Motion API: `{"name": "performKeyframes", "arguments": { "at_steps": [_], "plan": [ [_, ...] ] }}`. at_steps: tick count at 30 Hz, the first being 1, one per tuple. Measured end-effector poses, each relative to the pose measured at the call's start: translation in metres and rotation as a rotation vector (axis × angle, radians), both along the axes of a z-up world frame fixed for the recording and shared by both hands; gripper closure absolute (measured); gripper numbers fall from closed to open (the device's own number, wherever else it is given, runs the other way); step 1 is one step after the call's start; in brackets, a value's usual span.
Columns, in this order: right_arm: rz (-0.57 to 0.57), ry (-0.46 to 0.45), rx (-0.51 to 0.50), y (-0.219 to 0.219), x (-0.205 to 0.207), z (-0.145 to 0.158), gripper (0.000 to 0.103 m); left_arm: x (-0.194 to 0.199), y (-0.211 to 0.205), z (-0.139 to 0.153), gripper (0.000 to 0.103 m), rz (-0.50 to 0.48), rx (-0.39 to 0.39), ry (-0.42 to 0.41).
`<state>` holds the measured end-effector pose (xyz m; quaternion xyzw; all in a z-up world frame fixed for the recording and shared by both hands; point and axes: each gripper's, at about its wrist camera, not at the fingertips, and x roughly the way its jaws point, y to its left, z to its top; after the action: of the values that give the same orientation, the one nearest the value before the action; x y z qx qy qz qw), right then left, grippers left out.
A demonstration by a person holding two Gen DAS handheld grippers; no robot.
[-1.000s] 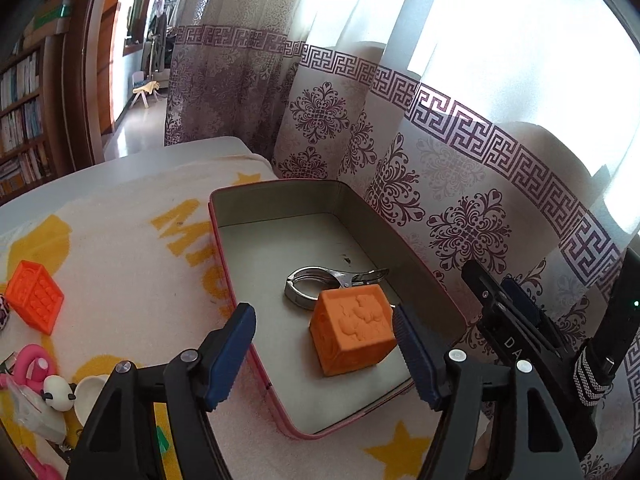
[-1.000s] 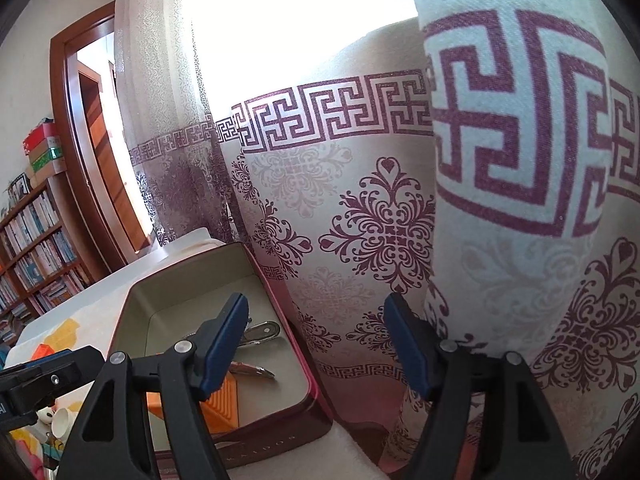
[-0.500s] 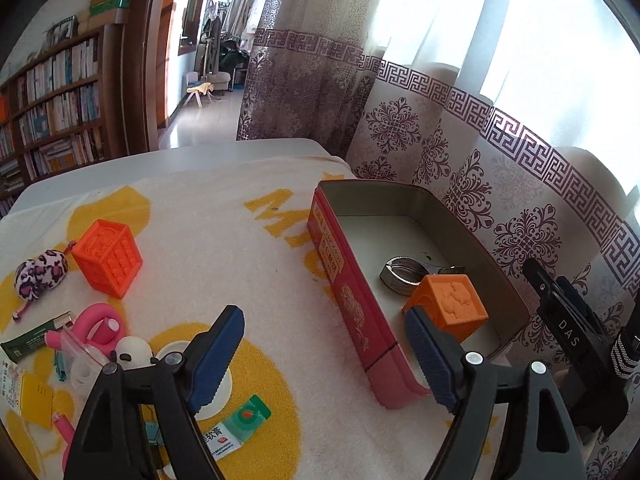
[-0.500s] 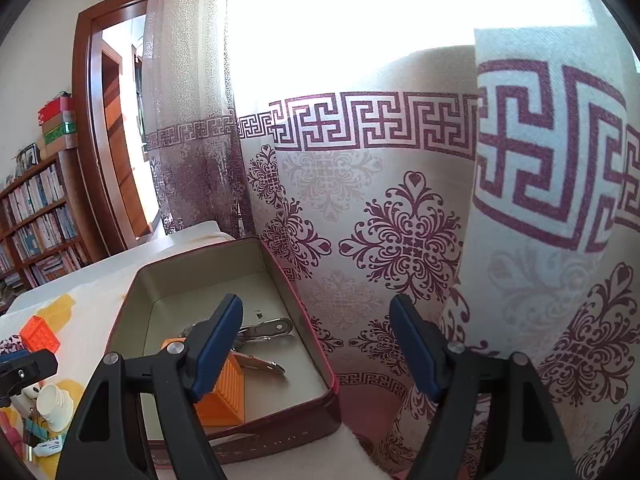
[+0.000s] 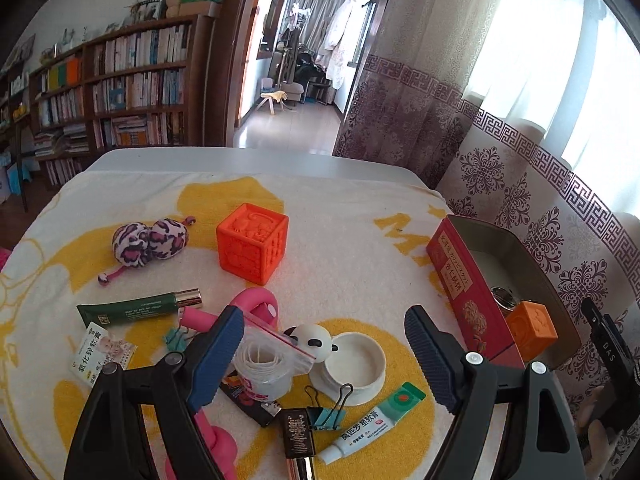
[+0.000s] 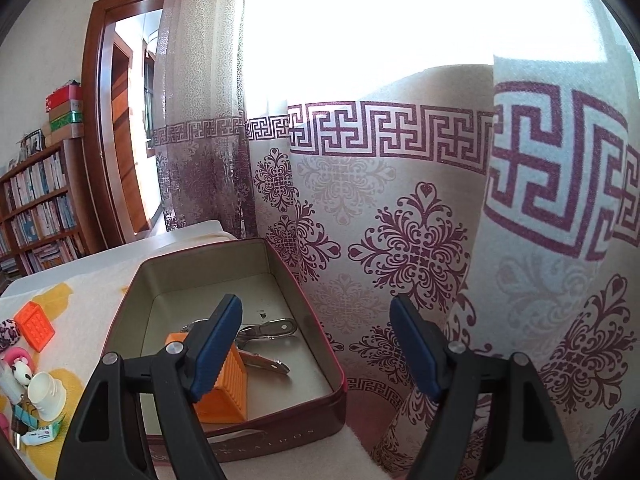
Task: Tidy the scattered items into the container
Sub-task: 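Move both open grippers back over the scattered items on the towel, then grasp the white-green ointment box with the left gripper while the right grasps a teal binder clip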
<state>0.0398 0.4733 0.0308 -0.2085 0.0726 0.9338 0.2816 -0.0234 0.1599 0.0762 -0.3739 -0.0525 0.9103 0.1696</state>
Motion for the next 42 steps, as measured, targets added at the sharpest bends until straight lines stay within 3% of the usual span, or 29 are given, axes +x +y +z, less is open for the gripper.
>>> {"name": "performKeyframes", "arguments": {
  "at_steps": [14, 22, 26, 34, 42],
  "plan": [
    [-0.020, -0.016, 0.076, -0.012, -0.003, -0.001, 0.023, -0.002, -0.113, -0.014, 0.019, 0.198, -0.002, -0.013],
    [-0.030, -0.020, 0.124, -0.025, -0.005, 0.005, 0.023, -0.002, -0.137, -0.026, 0.019, 0.208, -0.008, -0.036],
    [0.041, 0.025, 0.061, -0.047, 0.001, 0.017, 0.020, -0.002, -0.136, -0.030, 0.019, 0.189, -0.026, -0.039],
    [0.332, 0.041, -0.040, -0.116, -0.020, 0.043, 0.018, -0.006, -0.122, -0.043, 0.019, 0.138, -0.062, -0.066],
    [0.474, 0.006, -0.132, -0.156, -0.054, 0.026, 0.017, -0.014, -0.116, -0.051, 0.019, 0.128, -0.104, -0.096]
  ]
}}
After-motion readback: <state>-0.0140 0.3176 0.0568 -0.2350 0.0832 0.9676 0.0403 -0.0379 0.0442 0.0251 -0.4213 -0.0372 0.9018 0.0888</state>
